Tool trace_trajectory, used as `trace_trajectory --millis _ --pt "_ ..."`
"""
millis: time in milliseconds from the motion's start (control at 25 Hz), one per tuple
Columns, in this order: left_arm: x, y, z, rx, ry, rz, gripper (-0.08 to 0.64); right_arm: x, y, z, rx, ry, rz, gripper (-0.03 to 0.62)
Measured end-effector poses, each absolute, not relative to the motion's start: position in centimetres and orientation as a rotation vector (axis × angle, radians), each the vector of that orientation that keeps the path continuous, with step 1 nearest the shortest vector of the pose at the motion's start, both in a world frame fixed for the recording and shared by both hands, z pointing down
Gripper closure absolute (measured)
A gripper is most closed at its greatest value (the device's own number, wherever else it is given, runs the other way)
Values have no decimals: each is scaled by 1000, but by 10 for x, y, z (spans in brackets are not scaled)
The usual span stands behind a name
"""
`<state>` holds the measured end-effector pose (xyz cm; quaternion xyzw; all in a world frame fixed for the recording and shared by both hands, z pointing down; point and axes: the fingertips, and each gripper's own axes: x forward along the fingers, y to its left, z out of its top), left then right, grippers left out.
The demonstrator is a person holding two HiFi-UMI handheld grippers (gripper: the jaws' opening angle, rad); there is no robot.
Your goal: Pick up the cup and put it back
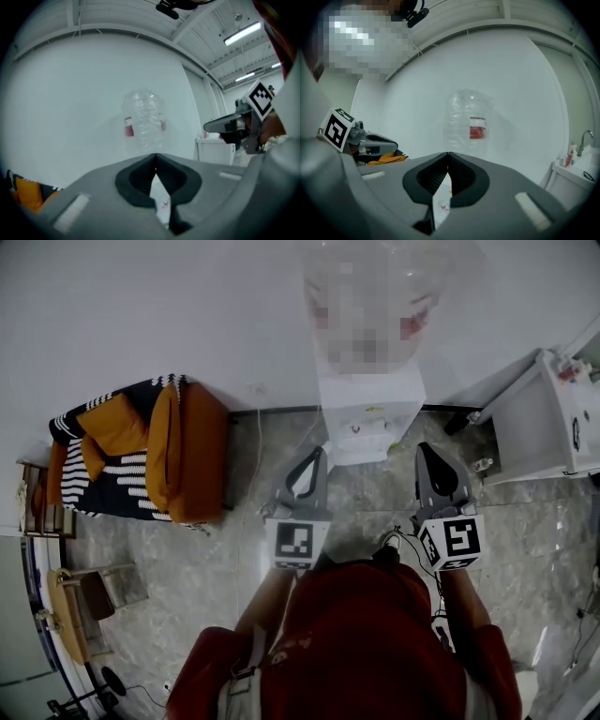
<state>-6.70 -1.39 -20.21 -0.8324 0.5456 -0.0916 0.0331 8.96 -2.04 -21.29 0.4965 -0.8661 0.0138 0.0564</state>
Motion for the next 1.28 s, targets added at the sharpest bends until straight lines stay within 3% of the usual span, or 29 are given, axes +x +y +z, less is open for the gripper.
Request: trace_trajectory --millis 1280 --pt "-35 -25 -203 -2601 1631 -265 561 117 -29 -208 1551 -2594 38 591"
